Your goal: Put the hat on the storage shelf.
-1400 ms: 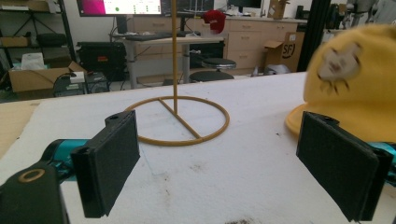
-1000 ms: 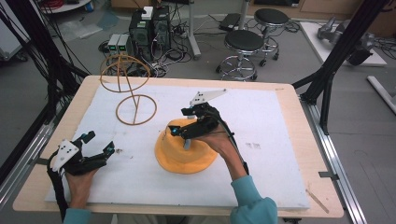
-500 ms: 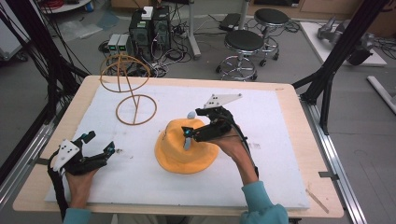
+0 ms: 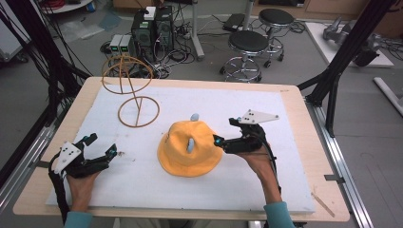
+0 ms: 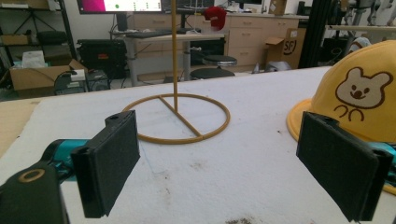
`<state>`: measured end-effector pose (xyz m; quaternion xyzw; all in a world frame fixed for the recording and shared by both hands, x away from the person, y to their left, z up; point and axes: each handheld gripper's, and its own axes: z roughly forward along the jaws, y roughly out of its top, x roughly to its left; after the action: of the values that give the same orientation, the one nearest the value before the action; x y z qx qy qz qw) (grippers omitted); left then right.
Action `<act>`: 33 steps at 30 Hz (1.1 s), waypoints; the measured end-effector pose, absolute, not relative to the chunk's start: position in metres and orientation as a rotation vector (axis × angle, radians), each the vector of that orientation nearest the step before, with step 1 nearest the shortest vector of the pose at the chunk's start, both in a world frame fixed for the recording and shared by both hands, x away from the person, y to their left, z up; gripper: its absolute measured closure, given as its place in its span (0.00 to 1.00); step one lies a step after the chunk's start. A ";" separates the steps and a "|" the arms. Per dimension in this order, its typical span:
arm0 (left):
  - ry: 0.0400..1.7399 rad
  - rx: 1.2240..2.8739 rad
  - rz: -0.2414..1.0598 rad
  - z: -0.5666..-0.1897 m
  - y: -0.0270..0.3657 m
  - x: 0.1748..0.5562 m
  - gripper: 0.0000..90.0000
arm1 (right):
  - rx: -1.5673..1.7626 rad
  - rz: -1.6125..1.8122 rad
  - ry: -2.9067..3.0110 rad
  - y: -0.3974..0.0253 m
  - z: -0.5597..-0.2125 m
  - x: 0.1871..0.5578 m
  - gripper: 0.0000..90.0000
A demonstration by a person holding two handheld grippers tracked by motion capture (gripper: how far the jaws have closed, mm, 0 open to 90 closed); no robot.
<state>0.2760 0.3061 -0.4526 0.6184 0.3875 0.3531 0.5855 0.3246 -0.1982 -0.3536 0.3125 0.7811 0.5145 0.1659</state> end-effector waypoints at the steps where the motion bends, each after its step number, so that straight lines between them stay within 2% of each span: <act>1: 0.902 1.447 0.826 -0.453 0.306 0.276 0.15 | 0.898 1.473 2.204 -0.202 -0.357 0.322 0.13; 18: 0.898 1.460 0.804 -0.448 0.307 0.279 0.15 | 1.038 1.353 2.101 -0.235 -0.408 0.298 0.13; 33: 0.736 1.615 0.667 -0.379 0.269 0.296 0.13 | 1.071 1.349 2.059 -0.244 -0.416 0.291 0.13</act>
<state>0.2955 0.2694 -0.3792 0.6919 0.3152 0.2858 0.5834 0.2915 -0.2441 -0.4162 0.3887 0.7470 0.4893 0.2268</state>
